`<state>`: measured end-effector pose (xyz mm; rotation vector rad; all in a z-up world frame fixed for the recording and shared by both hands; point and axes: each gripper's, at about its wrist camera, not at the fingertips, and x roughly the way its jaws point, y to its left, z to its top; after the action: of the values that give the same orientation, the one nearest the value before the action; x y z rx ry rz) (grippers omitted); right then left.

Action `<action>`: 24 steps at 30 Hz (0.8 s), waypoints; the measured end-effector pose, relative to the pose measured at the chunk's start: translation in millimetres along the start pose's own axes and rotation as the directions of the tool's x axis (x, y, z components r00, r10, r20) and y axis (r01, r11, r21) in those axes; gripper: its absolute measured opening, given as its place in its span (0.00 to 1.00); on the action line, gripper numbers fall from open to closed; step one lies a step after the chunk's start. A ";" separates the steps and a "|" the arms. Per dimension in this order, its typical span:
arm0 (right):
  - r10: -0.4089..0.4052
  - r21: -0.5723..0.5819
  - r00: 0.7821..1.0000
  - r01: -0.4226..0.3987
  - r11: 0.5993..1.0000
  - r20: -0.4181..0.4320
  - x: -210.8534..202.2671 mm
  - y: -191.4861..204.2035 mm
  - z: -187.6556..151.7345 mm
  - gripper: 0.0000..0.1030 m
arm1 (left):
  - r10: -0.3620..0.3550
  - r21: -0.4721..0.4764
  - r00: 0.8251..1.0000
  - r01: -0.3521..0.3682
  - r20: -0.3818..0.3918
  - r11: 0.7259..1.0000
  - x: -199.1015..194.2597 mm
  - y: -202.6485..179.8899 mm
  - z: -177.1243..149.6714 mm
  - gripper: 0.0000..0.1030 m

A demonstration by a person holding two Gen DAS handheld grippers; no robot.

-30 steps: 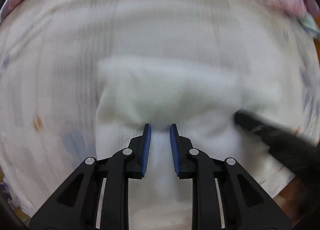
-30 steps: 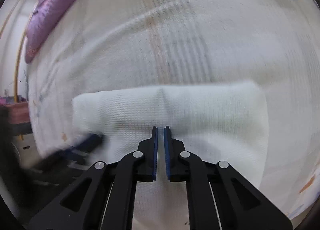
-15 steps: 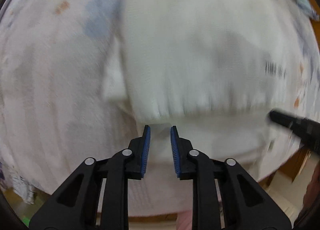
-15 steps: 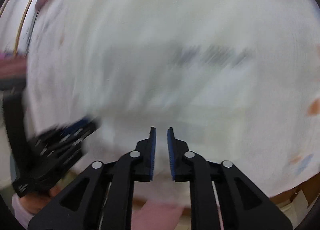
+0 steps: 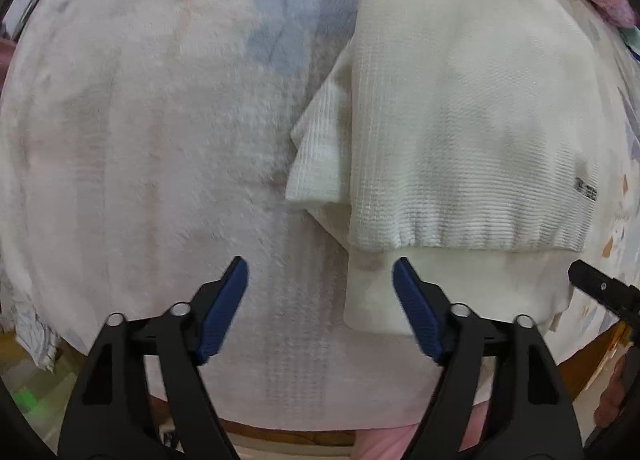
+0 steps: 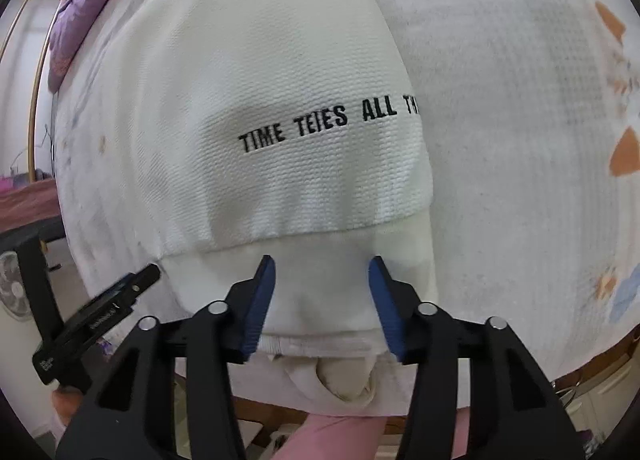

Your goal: Fold large clothes

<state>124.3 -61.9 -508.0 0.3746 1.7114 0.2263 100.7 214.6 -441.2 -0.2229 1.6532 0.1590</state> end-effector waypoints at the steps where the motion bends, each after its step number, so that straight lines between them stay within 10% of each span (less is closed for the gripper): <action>1: -0.008 -0.013 1.000 0.008 1.000 0.009 -8.2 -4.7 0.7 0.72 | 0.003 0.006 1.000 -0.003 0.008 1.000 -2.8 0.3 3.8 0.80; 15: 0.127 -0.125 0.977 -0.107 0.986 0.170 -50.4 -62.0 94.0 0.89 | -0.121 0.061 0.981 0.113 0.153 0.992 -4.2 0.2 108.2 0.83; 19: 0.248 -0.093 0.956 -0.236 0.967 0.158 -15.7 -75.6 109.9 0.92 | -0.265 0.036 0.943 0.263 0.203 0.964 24.1 4.1 140.1 0.88; 24: 0.345 -0.149 0.922 -0.321 0.935 0.177 -5.7 -79.4 105.0 0.94 | -0.467 -0.013 0.848 0.485 0.248 0.874 66.4 15.1 139.9 0.95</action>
<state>218.8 -143.8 -549.4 0.5831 1.4204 0.5195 226.8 258.8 -521.0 -0.6426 1.3080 -0.1288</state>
